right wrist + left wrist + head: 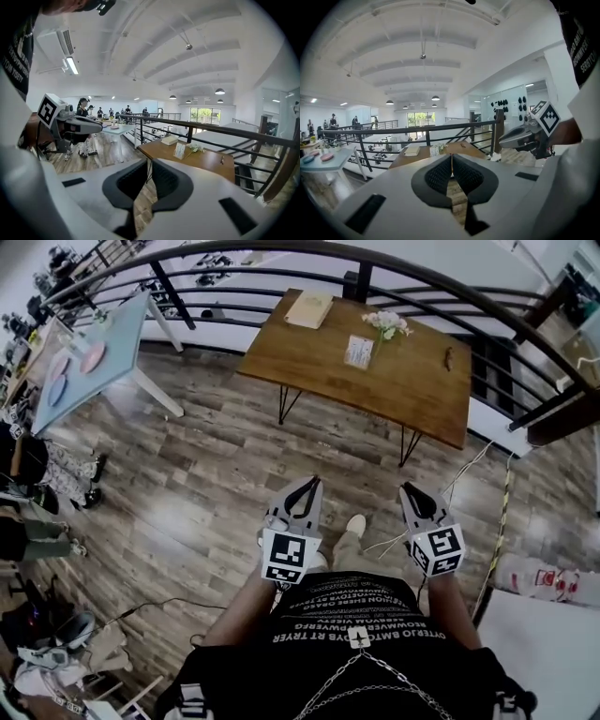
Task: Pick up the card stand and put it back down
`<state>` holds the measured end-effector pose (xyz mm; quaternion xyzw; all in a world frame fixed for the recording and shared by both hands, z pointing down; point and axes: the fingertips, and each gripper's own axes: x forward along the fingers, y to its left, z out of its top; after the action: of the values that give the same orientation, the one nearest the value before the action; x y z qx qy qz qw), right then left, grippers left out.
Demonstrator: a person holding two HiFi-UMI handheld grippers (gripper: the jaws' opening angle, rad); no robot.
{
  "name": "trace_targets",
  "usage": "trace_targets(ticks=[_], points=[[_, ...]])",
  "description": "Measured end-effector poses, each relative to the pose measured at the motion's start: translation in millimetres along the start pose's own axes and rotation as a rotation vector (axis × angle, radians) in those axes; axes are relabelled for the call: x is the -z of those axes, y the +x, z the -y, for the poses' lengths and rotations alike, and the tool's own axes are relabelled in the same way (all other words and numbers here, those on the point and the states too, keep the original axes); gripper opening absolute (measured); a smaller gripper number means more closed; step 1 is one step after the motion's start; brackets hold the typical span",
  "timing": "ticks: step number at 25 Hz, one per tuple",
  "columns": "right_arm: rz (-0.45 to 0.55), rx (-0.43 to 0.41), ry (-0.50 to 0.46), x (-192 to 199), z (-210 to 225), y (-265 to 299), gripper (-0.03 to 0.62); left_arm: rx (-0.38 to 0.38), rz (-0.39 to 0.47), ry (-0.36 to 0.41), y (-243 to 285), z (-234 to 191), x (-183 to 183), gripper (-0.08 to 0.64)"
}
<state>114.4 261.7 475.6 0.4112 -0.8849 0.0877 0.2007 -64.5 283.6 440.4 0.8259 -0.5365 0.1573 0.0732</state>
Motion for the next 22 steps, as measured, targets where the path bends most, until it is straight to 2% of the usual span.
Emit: trace_targets(ticks=[3, 6, 11, 17, 22], points=[[-0.007, -0.015, 0.005, -4, 18, 15, 0.035, -0.003, -0.013, 0.004, 21, -1, -7, 0.029], [-0.023, -0.033, 0.001, -11, 29, 42, 0.081, -0.005, -0.015, 0.001, 44, -17, -13, 0.029], [-0.026, -0.052, 0.004, -21, 51, 69, 0.101, 0.000, -0.020, 0.008, 78, -25, -27, 0.029], [-0.067, -0.108, 0.008, -26, 77, 93, 0.172, -0.013, -0.026, 0.011, 113, -27, -45, 0.029], [-0.065, -0.137, 0.004, -36, 100, 114, 0.189, -0.024, -0.038, 0.009, 139, -30, -55, 0.029]])
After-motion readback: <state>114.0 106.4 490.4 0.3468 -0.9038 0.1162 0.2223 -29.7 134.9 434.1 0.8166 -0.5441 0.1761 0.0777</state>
